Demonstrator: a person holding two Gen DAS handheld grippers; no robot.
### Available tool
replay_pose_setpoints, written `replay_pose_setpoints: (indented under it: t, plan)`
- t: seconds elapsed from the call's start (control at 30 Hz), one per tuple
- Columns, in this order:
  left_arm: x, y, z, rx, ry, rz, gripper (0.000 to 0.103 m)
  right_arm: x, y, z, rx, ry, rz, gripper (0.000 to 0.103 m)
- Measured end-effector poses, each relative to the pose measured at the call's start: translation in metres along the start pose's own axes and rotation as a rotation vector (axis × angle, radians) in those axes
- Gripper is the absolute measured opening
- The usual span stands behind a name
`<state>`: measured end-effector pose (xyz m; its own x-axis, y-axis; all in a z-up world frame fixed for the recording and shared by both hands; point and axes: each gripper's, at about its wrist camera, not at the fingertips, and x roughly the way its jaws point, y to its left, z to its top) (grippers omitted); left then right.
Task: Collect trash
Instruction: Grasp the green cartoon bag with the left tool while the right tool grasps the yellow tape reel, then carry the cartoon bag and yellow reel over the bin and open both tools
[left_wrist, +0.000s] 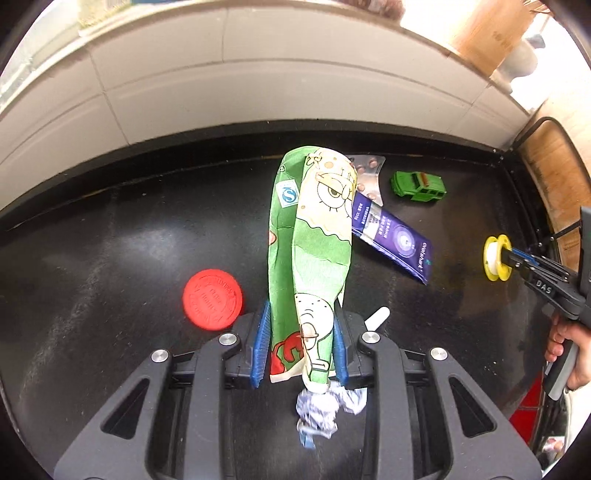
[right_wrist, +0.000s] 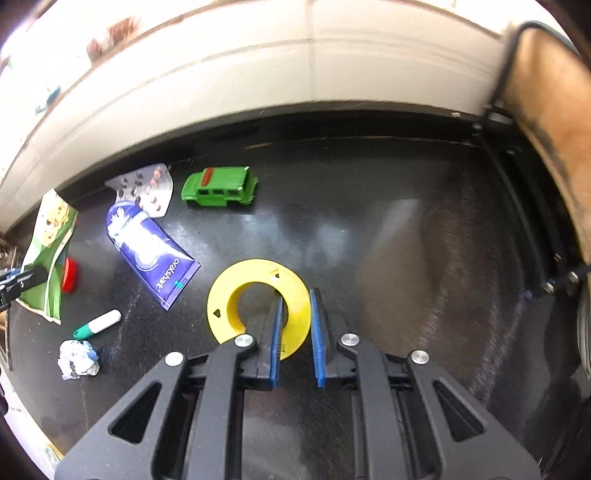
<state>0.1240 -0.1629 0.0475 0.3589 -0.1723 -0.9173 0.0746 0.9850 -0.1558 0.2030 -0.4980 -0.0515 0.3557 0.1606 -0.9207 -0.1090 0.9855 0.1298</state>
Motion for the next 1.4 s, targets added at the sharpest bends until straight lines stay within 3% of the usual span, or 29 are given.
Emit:
replay_pose_setpoints:
  t: [0.17, 0.3, 0.67, 0.9, 1.03, 1.27, 1.4]
  plan:
    - [-0.026, 0.006, -0.013, -0.023, -0.031, -0.007, 0.028, -0.031, -0.015, -0.014, 0.035, -0.043, 0.000, 0.015]
    - [-0.046, 0.031, -0.024, -0.103, -0.061, 0.003, 0.028, -0.048, -0.019, -0.024, 0.050, -0.062, 0.022, 0.015]
    - [-0.084, 0.072, -0.081, -0.225, -0.100, 0.093, 0.028, -0.053, 0.040, -0.022, -0.050, -0.074, 0.069, 0.015]
    - [-0.126, 0.132, -0.139, -0.393, -0.137, 0.178, 0.028, -0.045, 0.136, -0.001, -0.234, -0.073, 0.169, 0.015]
    - [-0.155, 0.170, -0.191, -0.528, -0.163, 0.242, 0.028, -0.040, 0.218, 0.001, -0.393, -0.051, 0.244, 0.015]
    - [-0.208, 0.224, -0.309, -0.792, -0.197, 0.360, 0.028, -0.047, 0.381, -0.022, -0.642, -0.021, 0.436, 0.015]
    - [-0.227, 0.240, -0.392, -0.968, -0.198, 0.418, 0.028, -0.059, 0.472, -0.065, -0.832, 0.006, 0.524, 0.015]
